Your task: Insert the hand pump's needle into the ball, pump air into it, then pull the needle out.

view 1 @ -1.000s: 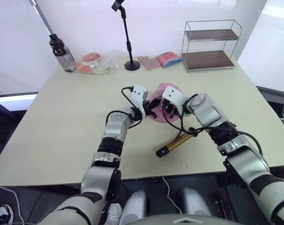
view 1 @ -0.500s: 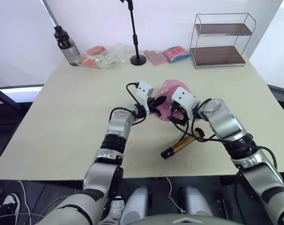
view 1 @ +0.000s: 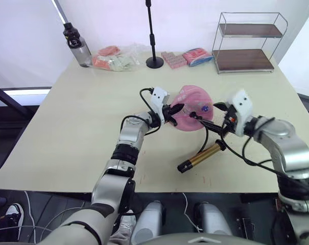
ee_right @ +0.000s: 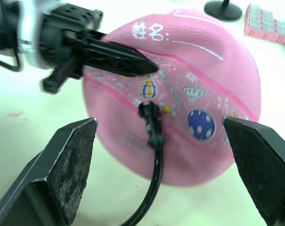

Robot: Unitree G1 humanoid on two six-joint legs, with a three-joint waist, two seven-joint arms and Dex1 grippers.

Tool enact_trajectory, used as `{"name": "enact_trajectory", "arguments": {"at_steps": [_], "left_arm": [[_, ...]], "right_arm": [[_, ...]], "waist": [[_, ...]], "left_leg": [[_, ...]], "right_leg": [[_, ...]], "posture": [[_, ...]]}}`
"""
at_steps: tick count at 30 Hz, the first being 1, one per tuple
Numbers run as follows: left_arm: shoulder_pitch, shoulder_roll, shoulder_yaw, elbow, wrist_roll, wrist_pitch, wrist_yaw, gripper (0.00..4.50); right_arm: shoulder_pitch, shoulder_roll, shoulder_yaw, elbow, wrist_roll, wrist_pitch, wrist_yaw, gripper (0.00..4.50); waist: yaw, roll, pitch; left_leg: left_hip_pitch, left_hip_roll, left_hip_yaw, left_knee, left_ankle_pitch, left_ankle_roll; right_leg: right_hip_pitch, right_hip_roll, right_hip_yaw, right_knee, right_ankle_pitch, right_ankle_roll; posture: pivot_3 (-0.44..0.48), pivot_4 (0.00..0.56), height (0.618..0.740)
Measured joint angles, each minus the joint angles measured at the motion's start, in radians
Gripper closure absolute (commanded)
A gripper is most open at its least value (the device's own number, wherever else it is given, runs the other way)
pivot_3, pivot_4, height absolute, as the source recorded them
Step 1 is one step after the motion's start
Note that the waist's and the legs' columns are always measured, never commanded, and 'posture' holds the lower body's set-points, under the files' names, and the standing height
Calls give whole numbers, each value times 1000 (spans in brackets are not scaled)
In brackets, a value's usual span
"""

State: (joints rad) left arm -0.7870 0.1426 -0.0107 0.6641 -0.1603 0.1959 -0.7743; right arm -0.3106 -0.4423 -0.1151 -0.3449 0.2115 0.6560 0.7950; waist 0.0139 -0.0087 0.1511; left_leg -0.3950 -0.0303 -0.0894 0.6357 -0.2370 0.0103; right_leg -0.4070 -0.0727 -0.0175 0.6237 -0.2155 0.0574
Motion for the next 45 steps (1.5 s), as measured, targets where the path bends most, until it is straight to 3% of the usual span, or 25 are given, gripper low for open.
{"name": "enact_trajectory", "arguments": {"at_steps": [12, 22, 24, 25, 31, 32, 45], "left_arm": [[-66, 17, -18, 107, 18, -50, -43, 4500], [-143, 41, -29, 241, 31, -104, -98, 4500], [-155, 44, -29, 261, 32, -112, -106, 3701], [-161, 46, -29, 266, 32, -116, -115, 3660], [-181, 60, -11, 291, 37, -78, -135, 852], [-181, 60, -10, 288, 37, -72, -138, 178], [-177, 90, 4, 23, -13, 65, -158, 58]], "right_arm": [[302, -166, -272, 9, 293, -199, 258, 41], [412, -175, -380, 62, 371, -383, 353, 41], [428, -175, -392, 72, 383, -406, 364, 0], [438, -175, -405, 79, 388, -421, 369, 0], [462, -174, -412, 84, 400, -475, 372, 0], [462, -174, -411, 84, 404, -480, 372, 0], [464, -174, -394, 89, 427, -508, 375, 0]], "waist": [[1, -2, 2], [0, -3, 2], [-1, -3, 3], [-1, -3, 3], [-2, -4, 10], [-2, -5, 13], [-2, -7, 26]], "left_leg": [[1, 0, 1, 2, 0, 0], [1, 0, 1, 2, 0, 0], [1, 1, 1, 2, 0, 0], [2, 1, 1, 2, 0, 0], [1, 1, 1, 2, 0, 0], [0, 1, 1, 2, 0, 0], [-4, 1, 4, 2, 0, 0]], "right_leg": [[1, 0, 0, 1, 0, 0], [2, 0, 0, 1, 0, 0], [2, 1, 0, 1, 0, 0], [2, 1, 0, 2, 0, 0], [1, 1, 1, 2, 0, 0], [0, 1, 1, 2, 0, 0], [-4, 1, 4, 2, 0, 0]], "posture": [[0, 150, 740], [0, 150, 740], [0, 150, 740], [0, 150, 740], [0, 150, 740], [0, 150, 740], [0, 150, 740]]}}
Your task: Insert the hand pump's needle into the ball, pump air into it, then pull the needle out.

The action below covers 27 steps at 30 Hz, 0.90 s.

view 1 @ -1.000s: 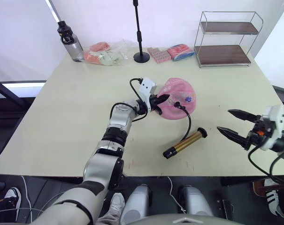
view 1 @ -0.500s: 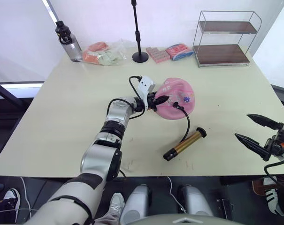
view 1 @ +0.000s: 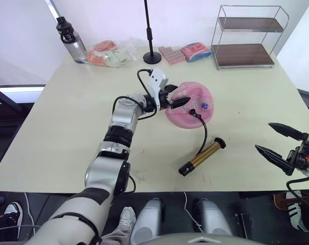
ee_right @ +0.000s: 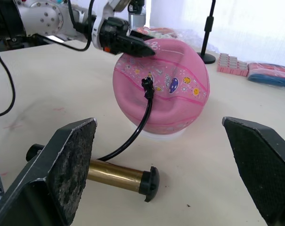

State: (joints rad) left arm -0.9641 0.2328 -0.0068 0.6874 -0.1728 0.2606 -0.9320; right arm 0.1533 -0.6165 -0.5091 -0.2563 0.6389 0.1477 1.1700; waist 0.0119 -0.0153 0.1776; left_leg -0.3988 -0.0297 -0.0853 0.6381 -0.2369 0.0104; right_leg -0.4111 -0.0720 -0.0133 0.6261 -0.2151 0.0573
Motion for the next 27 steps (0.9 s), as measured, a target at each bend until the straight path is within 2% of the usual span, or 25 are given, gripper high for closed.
{"name": "enact_trajectory", "arguments": {"at_steps": [2, 9, 12, 16, 17, 21, 27], "left_arm": [[18, 25, 1, -135, -29, 68, 0, 58], [113, 87, -7, -403, -89, 225, -19, 58], [206, 155, -34, -557, -114, 304, -43, 58], [269, 206, -37, -654, -145, 365, -55, 58], [339, 263, -46, -754, -169, 400, -83, 58], [435, 309, -94, -839, -184, 430, -108, 58], [522, 311, -156, -884, -184, 432, -91, 58]], "right_arm": [[-1, 2, 6, 0, 11, -2, 0, 0], [4, 2, 22, 3, 28, -14, 1, 0], [18, 2, 23, 4, 35, -25, 17, 0], [23, 0, 23, 7, 43, -30, 30, 0], [28, -15, 20, 27, 51, -36, 57, 0], [25, -44, 19, 62, 59, -42, 100, 0], [18, -82, 20, 114, 65, -50, 162, 0]], "waist": [[-2, 0, 0], [-3, 1, 1], [-4, 1, 1], [-2, 1, 1], [-5, 1, 1], [-3, 2, 1], [2, 2, 1]], "left_leg": [[0, 0, 0, 0, 0, 0], [1, 0, 2, 1, 0, 0], [2, 0, 2, 1, 0, 0], [1, 1, 2, 4, 0, 0], [2, 2, 2, 4, 0, 0], [3, 3, 4, 5, 0, 0], [2, 5, 6, 11, 0, 0]], "right_leg": [[0, 0, 0, 0, 0, 0], [0, 0, 2, 1, 2, -4], [0, 0, 3, 2, 2, -4], [0, 0, 3, 3, 2, -4], [0, 0, 4, 3, 2, -4], [0, 0, 5, 4, 3, -3], [0, 1, 5, 8, 2, -2]], "posture": [[0, 150, 740], [0, 150, 740], [0, 150, 740], [0, 150, 740], [0, 150, 740], [0, 150, 740], [0, 150, 740]]}}
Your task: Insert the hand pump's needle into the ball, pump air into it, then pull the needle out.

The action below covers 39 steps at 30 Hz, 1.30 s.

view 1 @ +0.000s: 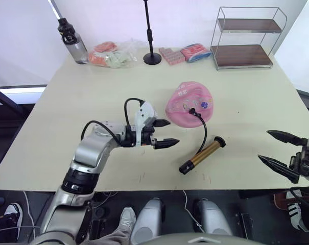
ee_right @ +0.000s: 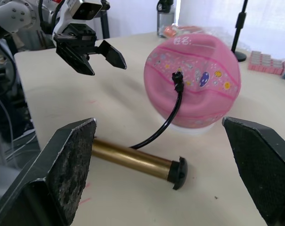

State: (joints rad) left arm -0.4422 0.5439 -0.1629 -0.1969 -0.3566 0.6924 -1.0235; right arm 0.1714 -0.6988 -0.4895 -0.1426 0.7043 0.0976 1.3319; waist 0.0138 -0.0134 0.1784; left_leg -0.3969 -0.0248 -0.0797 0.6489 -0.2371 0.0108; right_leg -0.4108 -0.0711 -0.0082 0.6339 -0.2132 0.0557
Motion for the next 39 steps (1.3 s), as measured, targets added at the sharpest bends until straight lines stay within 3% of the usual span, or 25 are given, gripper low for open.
{"name": "enact_trajectory", "arguments": {"at_steps": [11, 22, 28, 34, 39], "left_arm": [[223, 71, 69, -108, -25, -81, 20, 58], [429, 131, 310, -99, -113, -301, -52, 58], [497, 167, 375, -53, -131, -376, -121, 58], [501, 177, 375, -49, -136, -395, -132, 58], [481, 177, 301, -75, -117, -363, -98, 58]], "right_arm": [[-20, -40, -26, 102, 12, -33, 104, 0], [-13, -44, -42, 158, 11, -47, 149, 0], [-9, -44, -43, 174, 9, -64, 153, 0], [-10, -44, -43, 182, 8, -77, 151, 0], [-2, -44, -40, 181, 5, -81, 151, 0]], "waist": [[-2, 1, 0], [-1, 1, 0], [-2, 1, 0], [0, 1, 0], [0, 1, 0]], "left_leg": [[4, 2, 4, 2, 0, 0], [4, 3, 4, 2, 0, 0], [5, 4, 5, 2, 0, 0], [5, 4, 5, 3, 0, 0], [4, 4, 5, 2, 0, 0]], "right_leg": [[-1, 1, 3, 6, -2, -5], [-1, 0, 5, 6, -2, -5], [-1, 0, 5, 6, -2, -5], [-1, 0, 5, 6, -2, -5], [-1, 1, 5, 6, -2, -5]], "posture": [[0, 150, 740], [0, 150, 740], [0, 150, 740], [0, 150, 740], [0, 150, 740]]}}
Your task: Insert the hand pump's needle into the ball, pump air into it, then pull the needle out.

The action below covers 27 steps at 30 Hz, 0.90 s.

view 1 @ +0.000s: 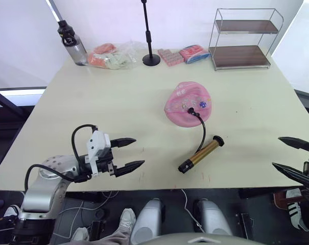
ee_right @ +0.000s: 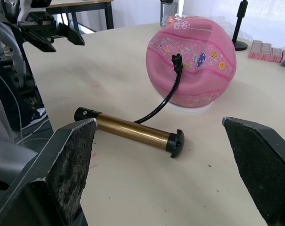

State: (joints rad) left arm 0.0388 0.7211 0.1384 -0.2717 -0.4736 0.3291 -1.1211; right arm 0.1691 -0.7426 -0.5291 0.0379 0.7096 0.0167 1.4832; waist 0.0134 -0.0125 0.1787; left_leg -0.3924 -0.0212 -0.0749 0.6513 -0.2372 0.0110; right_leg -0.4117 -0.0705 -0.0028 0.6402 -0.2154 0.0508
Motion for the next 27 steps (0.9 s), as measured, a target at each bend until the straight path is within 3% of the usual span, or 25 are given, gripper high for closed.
{"name": "enact_trajectory", "arguments": {"at_steps": [7, 12, 22, 25, 27], "left_arm": [[-152, -25, -182, -36, 53, 88, 70, 58], [-341, -142, -332, -8, 109, 174, 136, 58], [-429, -228, -507, 29, 184, 272, 190, 58], [-530, -334, -593, 128, 279, 346, 286, 58], [-561, -347, -640, 165, 317, 365, 301, 58]], "right_arm": [[8, 0, 19, -40, -1, -1, 2, 0], [8, 6, 53, -78, -4, -2, 0, 0], [0, 18, 68, -135, -2, -2, -24, 0], [3, 23, 82, -148, -3, -2, -30, 0], [2, 21, 83, -146, -5, -2, -29, 0]], "waist": [[-2, 0, 0], [0, 0, 0], [-2, 0, 0], [1, 0, 0], [-2, 0, 0]], "left_leg": [[0, 0, 1, 1, 0, 0], [0, -2, 1, 2, 0, 0], [0, -3, 1, 2, 0, 0], [-1, -4, 0, 3, 0, 0], [-1, -5, 0, 2, 0, 0]], "right_leg": [[0, 1, 0, 1, 0, 0], [1, 0, 0, 1, 3, 4], [0, 1, 0, 1, 3, 4], [1, 0, 0, 1, 3, 5], [0, 0, 0, 1, 3, 5]], "posture": [[0, 150, 740], [0, 150, 740], [0, 150, 740], [0, 150, 740], [0, 150, 740]]}}
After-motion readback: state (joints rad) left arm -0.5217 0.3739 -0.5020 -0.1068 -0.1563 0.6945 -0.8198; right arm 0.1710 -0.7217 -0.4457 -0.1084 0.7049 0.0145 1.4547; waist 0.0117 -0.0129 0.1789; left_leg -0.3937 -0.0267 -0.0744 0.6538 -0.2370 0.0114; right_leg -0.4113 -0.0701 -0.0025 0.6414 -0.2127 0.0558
